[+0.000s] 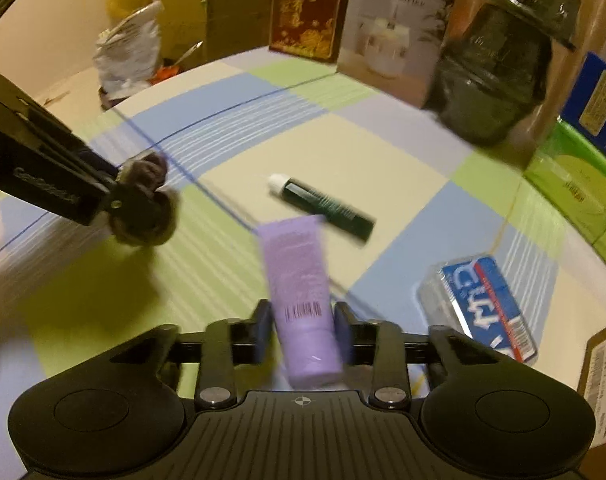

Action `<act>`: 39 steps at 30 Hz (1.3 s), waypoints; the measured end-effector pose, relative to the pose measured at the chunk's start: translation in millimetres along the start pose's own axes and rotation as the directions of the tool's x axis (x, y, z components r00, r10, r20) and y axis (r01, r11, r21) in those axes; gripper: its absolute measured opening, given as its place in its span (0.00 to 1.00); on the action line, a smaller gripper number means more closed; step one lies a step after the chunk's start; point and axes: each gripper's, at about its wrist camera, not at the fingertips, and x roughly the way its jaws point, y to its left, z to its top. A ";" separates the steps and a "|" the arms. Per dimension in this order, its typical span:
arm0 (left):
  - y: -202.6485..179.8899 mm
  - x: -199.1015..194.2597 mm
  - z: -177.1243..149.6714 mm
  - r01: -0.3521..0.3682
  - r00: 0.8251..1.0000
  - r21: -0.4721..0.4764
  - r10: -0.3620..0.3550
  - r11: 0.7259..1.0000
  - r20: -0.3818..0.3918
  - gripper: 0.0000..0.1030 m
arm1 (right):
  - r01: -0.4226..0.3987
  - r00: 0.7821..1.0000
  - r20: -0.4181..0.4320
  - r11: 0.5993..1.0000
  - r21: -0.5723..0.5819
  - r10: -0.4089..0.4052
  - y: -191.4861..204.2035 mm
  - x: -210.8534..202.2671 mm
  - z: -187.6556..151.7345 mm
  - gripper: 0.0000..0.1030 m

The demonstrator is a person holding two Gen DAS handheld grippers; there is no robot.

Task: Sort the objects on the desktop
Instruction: 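Grasp the dark scrunchie with the left tool while the right tool grasps the purple tube, then lift the scrunchie and purple tube with both tools toward the cardboard box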

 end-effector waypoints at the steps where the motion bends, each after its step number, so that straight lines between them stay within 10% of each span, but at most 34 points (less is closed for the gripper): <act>1: -1.7 0.5 -0.6 0.001 1.000 0.005 -0.001 1.000 -0.003 0.28 | -0.003 1.000 -0.010 1.000 0.027 0.003 0.3 -2.2 -2.0 0.28; 16: -13.3 -10.9 -25.5 0.066 0.997 0.046 -0.064 0.997 -0.037 0.21 | 0.070 0.997 -0.053 0.941 0.331 -0.056 2.8 -54.4 -53.5 0.28; 24: -15.6 -1.7 -16.0 0.064 0.998 -0.001 -0.064 0.998 -0.016 0.38 | 0.100 0.995 -0.021 0.957 0.274 -0.098 5.5 -41.2 -42.3 0.39; 39: -24.2 0.3 -22.2 0.075 0.996 0.025 -0.074 0.997 -0.041 0.21 | 0.105 0.994 -0.031 0.951 0.291 -0.100 14.1 -54.7 -60.2 0.31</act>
